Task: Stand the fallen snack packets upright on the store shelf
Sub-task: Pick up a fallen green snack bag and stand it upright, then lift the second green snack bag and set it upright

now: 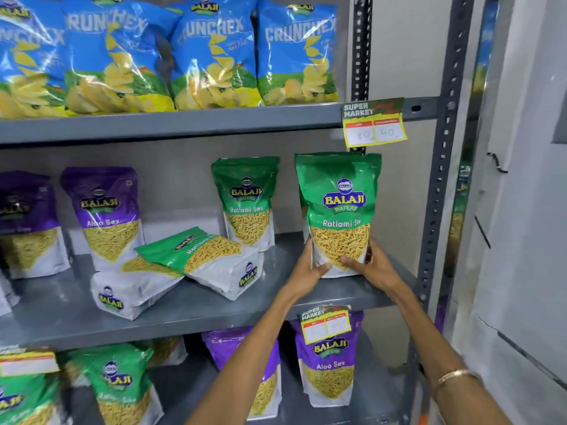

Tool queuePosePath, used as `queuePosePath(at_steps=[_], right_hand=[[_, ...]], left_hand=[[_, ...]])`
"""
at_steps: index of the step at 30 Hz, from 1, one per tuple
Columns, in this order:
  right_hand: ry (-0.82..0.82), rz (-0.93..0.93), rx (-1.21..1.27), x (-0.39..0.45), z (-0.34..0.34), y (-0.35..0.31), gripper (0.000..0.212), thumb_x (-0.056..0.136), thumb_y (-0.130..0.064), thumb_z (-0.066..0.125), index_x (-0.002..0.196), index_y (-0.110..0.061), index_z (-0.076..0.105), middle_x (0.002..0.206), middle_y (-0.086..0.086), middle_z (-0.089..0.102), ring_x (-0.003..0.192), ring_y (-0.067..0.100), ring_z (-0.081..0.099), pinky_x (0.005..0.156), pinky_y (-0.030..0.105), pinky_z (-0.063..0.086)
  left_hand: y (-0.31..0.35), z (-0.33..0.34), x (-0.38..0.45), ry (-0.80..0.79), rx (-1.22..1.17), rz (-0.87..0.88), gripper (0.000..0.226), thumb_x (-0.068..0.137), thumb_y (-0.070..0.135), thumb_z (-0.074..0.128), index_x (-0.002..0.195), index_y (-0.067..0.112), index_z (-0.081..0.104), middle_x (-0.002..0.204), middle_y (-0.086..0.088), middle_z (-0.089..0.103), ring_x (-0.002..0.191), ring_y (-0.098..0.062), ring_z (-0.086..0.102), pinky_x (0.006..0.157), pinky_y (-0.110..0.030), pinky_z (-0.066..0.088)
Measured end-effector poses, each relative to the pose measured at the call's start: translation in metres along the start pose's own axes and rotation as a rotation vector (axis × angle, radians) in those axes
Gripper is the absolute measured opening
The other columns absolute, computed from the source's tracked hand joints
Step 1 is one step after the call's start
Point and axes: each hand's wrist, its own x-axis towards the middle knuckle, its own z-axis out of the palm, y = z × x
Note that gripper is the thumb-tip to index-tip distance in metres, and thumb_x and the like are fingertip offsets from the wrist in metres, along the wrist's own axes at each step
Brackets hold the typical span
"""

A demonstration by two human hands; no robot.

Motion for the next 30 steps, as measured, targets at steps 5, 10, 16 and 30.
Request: queuePosePath(at_steps=[5,10,16,30], right_hand=[[0.143,-0.037,-0.049,-0.017,0.008,-0.004,0.096,0.071,-0.031,0.092,0.147,-0.015,0.036,0.131,-0.012,0.056,0.126,0.000,0.054,0.102,0.016,0.045],[0.529,-0.361,-0.098,-0.057,0.062,-0.033,0.040,0.086,-0.046,0.074,0.118,-0.031,0.055,0.113,-0.012,0.056,0.102,0.009,0.058,0.085,0.015,0.047],[0.022,-0.419,-0.147,-0.003,0.156,-0.106,0.023,0.095,-0.039,0.067,0.101,-0.016,0.067,0.103,0.001,0.071,0.098,0.018,0.064,0.092,0.039,0.052],[-0.585,0.322,-0.357,0.050,0.229,-0.141,0.089,0.094,-0.073,0.044,0.153,-0.008,0.042,0.154,0.014,0.052,0.122,0.030,0.063,0.080,0.026,0.056]], left_hand=[[0.009,0.004,-0.013,0.066,-0.037,0.036,0.096,0.093,0.001,0.070,0.163,0.019,0.008,0.167,0.000,0.030,0.154,-0.021,0.032,0.126,-0.047,0.031],[0.015,-0.016,-0.075,0.503,-0.048,0.214,0.058,0.097,0.011,0.068,0.145,0.035,0.047,0.141,0.027,0.057,0.113,-0.006,0.068,0.087,-0.015,0.052],[0.035,-0.078,-0.117,1.186,-0.033,0.135,0.028,0.091,0.012,0.072,0.117,0.013,0.059,0.114,-0.011,0.064,0.100,-0.033,0.061,0.090,-0.042,0.051],[0.032,-0.170,-0.108,0.604,-0.278,-0.626,0.085,0.084,0.055,0.075,0.147,0.010,0.040,0.143,-0.012,0.056,0.122,-0.034,0.057,0.091,-0.040,0.048]])
